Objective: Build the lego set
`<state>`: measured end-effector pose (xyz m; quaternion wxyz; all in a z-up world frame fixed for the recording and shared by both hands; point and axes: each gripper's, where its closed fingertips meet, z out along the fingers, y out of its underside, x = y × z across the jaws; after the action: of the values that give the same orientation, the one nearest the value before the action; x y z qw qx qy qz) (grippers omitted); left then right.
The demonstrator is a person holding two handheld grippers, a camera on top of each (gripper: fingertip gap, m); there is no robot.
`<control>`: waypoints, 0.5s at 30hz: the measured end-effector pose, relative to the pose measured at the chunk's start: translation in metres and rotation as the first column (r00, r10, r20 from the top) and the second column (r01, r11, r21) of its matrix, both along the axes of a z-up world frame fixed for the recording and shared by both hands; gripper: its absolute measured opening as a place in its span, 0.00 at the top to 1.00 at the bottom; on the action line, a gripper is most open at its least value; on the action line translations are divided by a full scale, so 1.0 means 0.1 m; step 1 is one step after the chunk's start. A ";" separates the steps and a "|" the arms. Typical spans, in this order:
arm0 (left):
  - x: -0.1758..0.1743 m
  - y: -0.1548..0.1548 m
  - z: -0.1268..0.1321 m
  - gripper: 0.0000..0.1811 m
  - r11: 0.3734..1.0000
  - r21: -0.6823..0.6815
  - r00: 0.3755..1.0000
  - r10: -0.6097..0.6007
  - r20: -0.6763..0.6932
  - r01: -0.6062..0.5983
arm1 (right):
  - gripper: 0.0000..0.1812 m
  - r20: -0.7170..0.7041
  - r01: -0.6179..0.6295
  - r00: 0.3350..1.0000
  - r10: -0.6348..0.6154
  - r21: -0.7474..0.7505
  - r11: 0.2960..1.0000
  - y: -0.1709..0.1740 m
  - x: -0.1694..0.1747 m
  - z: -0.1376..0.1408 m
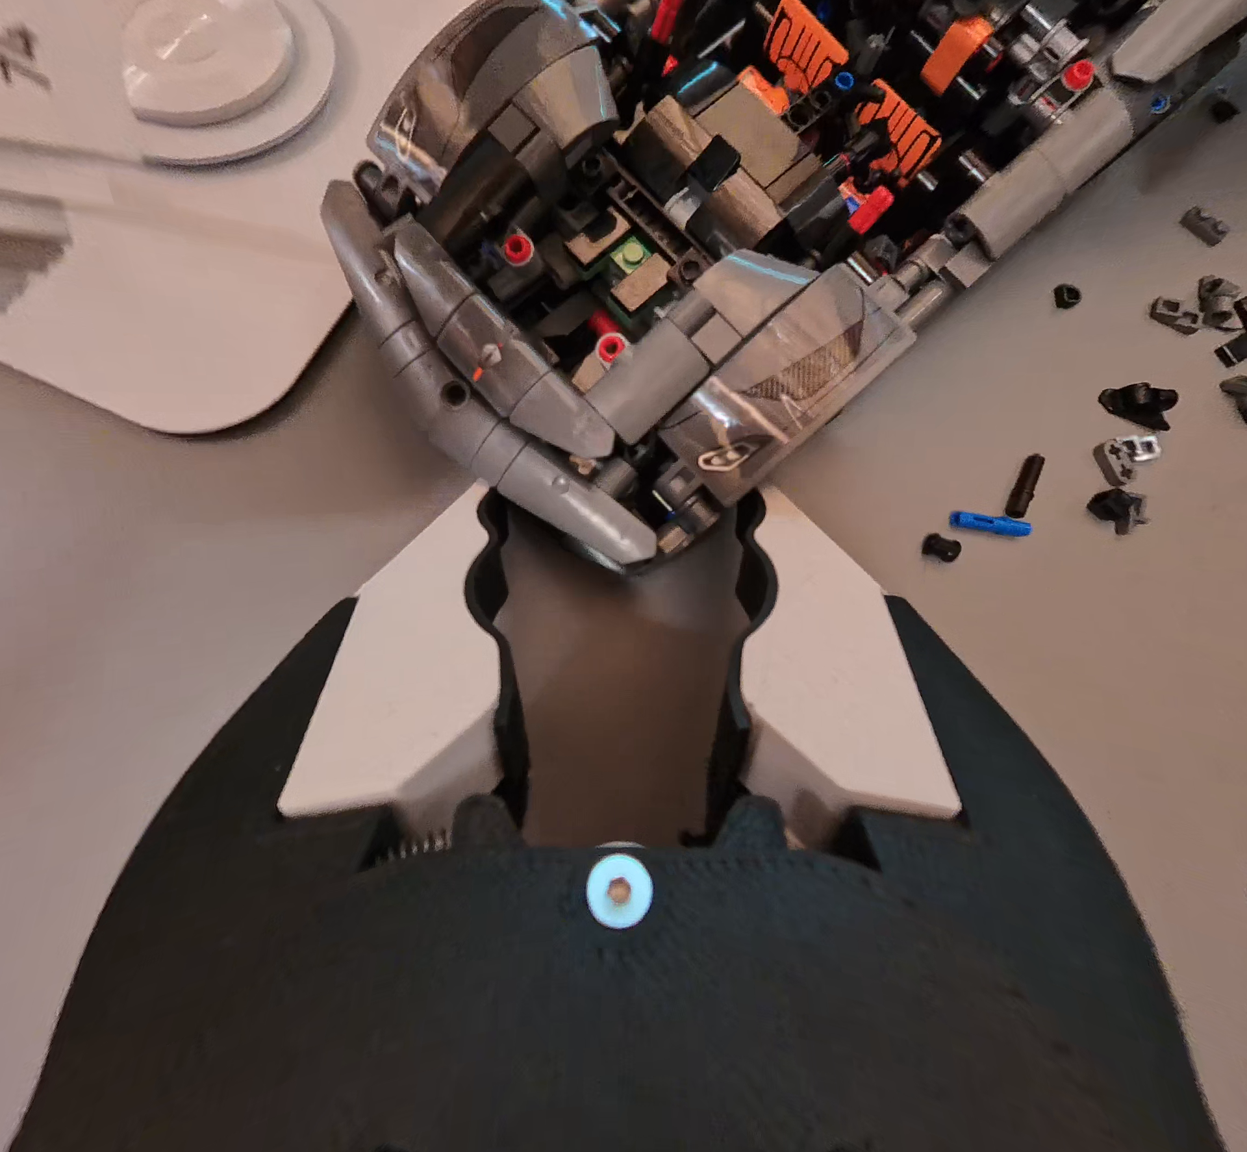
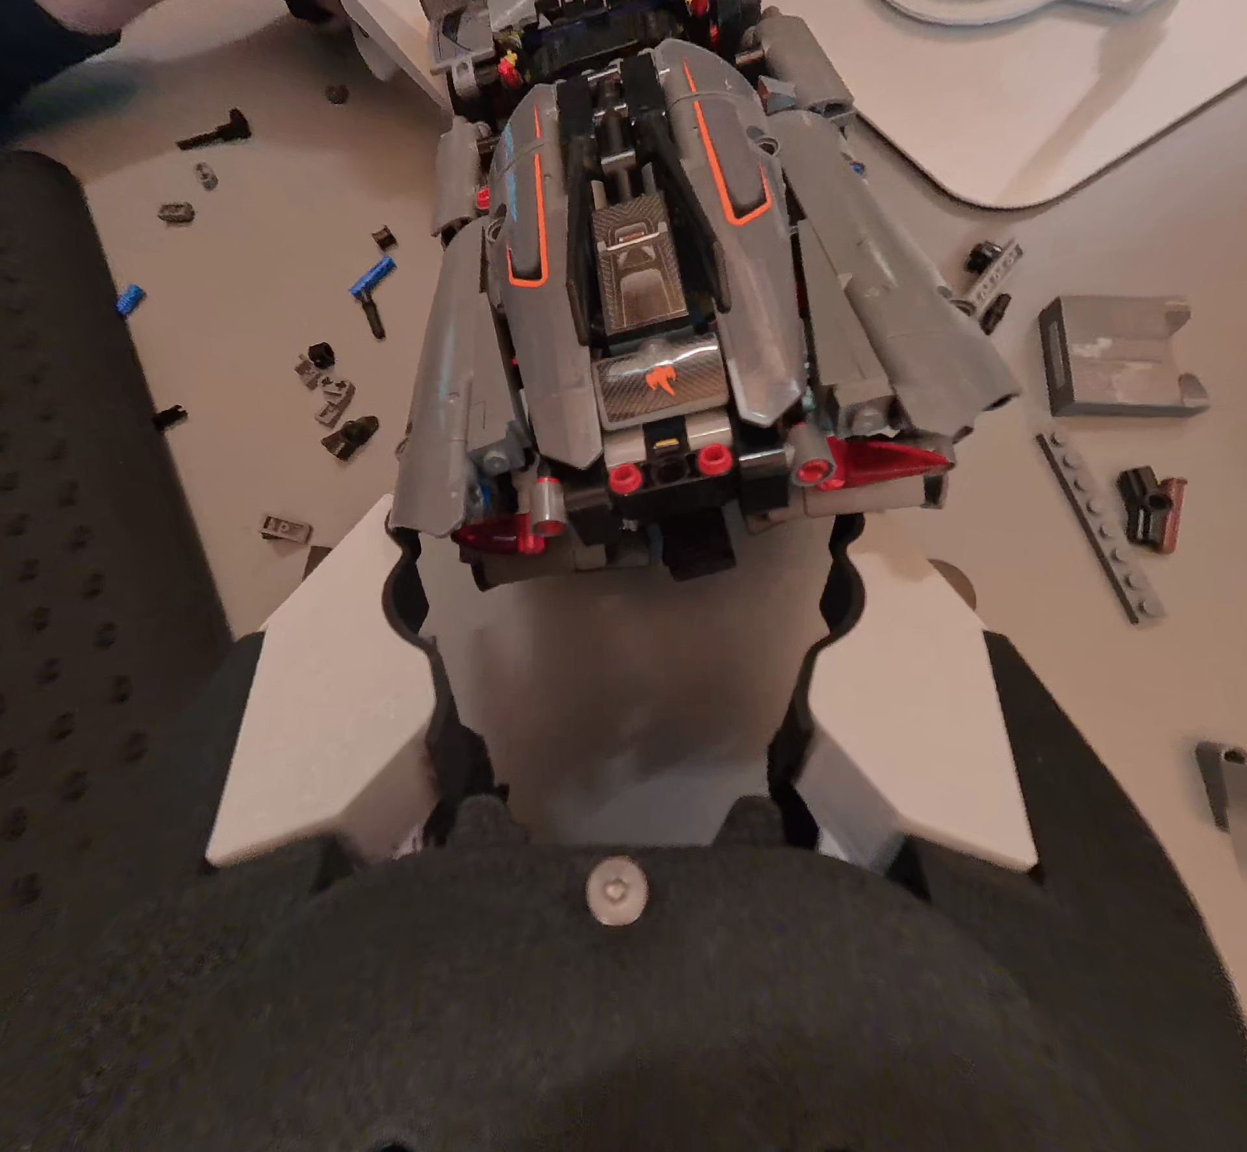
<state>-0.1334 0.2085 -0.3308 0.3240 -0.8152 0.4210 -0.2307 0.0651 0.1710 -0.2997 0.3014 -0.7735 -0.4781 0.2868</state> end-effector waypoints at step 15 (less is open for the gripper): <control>-0.51 -0.35 0.03 0.64 0.985 -0.037 0.985 0.170 0.011 -0.169 | 0.34 0.042 -0.149 0.988 0.150 -0.023 0.989 0.01 -0.50 0.09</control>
<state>-0.1845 0.1740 -0.3280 0.3308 -0.8521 0.3435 -0.2157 0.0153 0.1718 -0.2908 0.2607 -0.7445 -0.5385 0.2963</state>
